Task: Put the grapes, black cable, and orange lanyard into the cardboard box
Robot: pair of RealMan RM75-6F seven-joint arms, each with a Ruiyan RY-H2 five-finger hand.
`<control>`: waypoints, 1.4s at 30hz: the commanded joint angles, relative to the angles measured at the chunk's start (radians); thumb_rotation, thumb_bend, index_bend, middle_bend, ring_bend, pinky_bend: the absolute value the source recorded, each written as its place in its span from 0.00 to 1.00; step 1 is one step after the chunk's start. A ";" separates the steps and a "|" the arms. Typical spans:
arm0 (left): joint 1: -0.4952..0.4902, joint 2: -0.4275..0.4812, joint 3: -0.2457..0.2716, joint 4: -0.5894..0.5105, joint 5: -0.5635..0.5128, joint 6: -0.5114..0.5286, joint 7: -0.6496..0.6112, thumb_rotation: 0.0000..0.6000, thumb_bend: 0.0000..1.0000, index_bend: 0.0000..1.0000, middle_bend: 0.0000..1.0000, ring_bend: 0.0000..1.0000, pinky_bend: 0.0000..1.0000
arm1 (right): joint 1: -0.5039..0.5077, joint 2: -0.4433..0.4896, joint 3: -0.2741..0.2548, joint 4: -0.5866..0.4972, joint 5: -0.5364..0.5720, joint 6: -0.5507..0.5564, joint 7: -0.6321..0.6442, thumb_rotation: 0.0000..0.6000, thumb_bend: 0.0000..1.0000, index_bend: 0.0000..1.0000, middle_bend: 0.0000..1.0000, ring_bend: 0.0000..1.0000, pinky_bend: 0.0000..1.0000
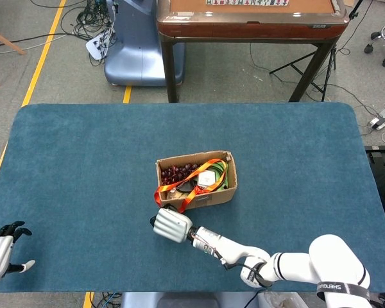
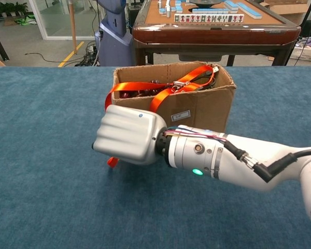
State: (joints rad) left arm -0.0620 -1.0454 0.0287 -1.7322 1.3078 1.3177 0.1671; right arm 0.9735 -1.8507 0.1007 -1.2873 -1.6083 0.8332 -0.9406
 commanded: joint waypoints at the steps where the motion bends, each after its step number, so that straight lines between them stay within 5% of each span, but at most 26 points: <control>1: 0.001 0.000 0.001 0.001 0.002 0.001 -0.003 1.00 0.01 0.34 0.18 0.16 0.36 | 0.006 -0.005 -0.009 0.010 -0.020 0.013 0.012 1.00 0.26 0.48 0.97 0.95 1.00; 11: 0.002 -0.003 0.000 0.003 -0.001 0.003 0.002 1.00 0.01 0.34 0.18 0.16 0.36 | 0.019 -0.025 -0.034 0.065 -0.074 0.040 0.028 1.00 0.28 0.55 0.98 0.96 1.00; 42: 0.002 0.000 0.001 -0.001 -0.001 -0.001 0.002 1.00 0.01 0.34 0.18 0.16 0.36 | 0.019 -0.058 -0.038 0.115 -0.102 0.048 -0.047 1.00 0.29 0.53 0.98 0.96 1.00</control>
State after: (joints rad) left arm -0.0597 -1.0449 0.0293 -1.7328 1.3068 1.3170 0.1687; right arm 0.9938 -1.9076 0.0613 -1.1730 -1.7127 0.8827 -0.9846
